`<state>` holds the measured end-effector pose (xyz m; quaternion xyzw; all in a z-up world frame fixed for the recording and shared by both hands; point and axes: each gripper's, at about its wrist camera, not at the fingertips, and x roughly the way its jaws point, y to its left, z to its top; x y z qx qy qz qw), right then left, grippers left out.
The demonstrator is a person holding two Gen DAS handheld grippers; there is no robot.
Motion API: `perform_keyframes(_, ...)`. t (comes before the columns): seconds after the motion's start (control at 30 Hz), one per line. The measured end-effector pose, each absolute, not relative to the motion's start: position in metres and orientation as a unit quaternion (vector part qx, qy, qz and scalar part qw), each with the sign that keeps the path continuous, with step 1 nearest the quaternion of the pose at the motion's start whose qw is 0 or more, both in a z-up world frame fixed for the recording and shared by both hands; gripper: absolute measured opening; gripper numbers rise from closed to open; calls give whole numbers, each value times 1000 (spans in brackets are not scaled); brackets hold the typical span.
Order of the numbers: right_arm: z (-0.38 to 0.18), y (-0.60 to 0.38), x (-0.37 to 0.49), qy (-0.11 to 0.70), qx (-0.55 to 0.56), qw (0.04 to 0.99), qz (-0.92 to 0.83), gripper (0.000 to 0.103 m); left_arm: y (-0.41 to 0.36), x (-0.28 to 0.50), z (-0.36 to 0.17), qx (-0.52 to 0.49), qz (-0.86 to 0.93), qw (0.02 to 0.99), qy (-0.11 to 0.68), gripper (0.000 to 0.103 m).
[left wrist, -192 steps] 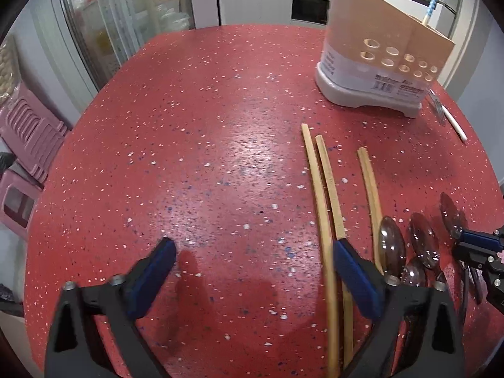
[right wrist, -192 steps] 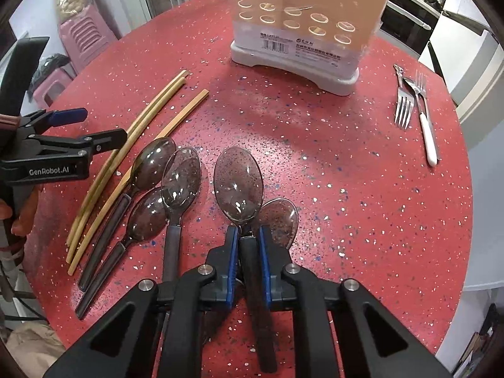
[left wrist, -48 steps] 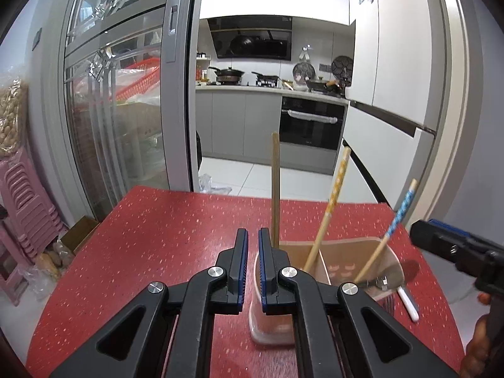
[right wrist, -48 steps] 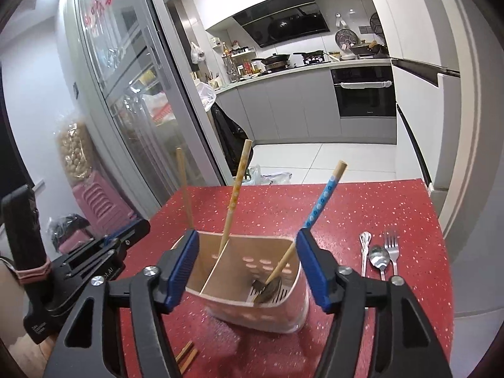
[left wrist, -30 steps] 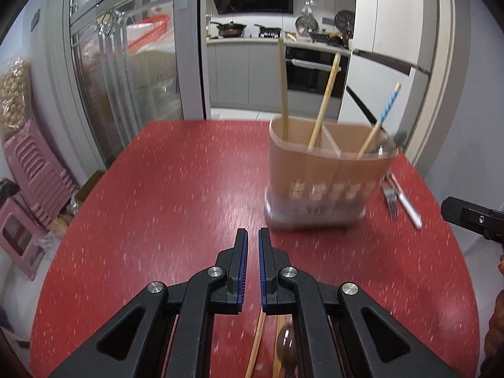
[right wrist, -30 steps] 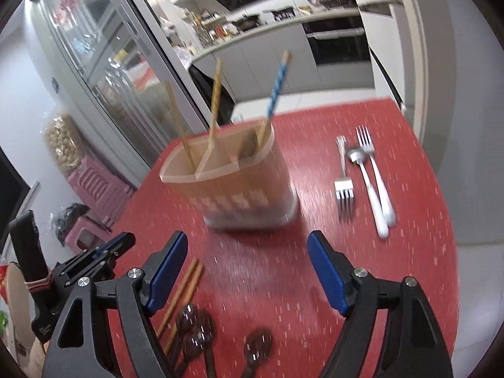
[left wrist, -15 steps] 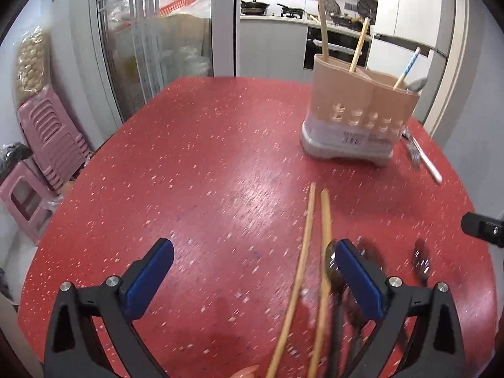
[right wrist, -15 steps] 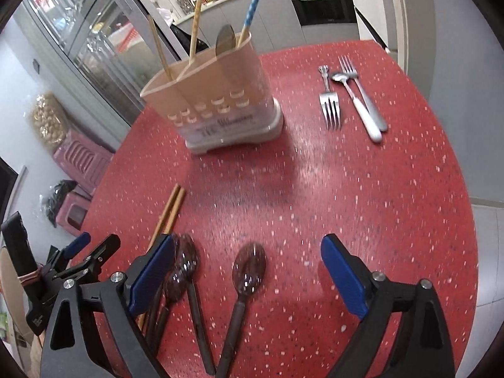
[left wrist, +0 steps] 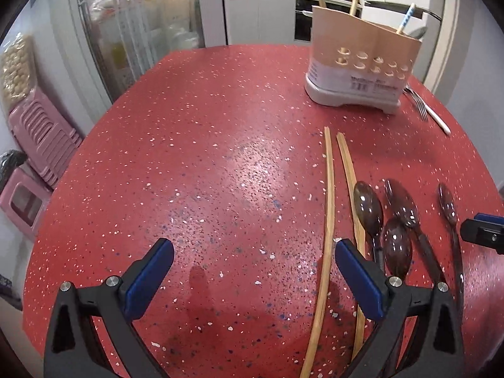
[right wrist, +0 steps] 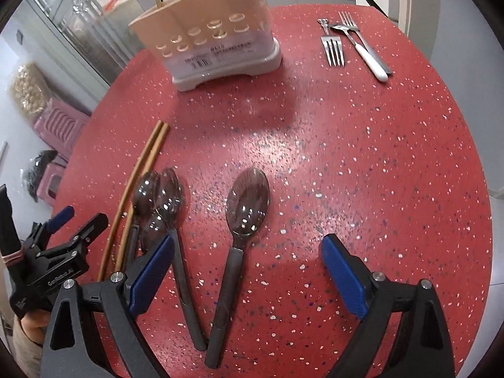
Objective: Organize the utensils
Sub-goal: 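Withdraw both tools back toward the remaining spoons and chopsticks, then grasp a brown plastic spoon with the right tool while the left tool grasps a wooden chopstick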
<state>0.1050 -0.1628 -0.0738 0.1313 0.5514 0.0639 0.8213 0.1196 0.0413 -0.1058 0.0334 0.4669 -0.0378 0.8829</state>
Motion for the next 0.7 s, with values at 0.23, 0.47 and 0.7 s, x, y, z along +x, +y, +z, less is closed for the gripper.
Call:
perform_keyframes(0.23,-77,-155,105,560,116,819,53,95,38,133,-111,38,-51,874,482,103)
perform_keyframes(0.47,-79,-146,111,564,90,820,36,90,37,144,-110,30,-76,867,492,103)
perform_keyframes(0.7,-80,-129,115,568,38,822,24,74,23,155,-117,55,-87,860,500,103)
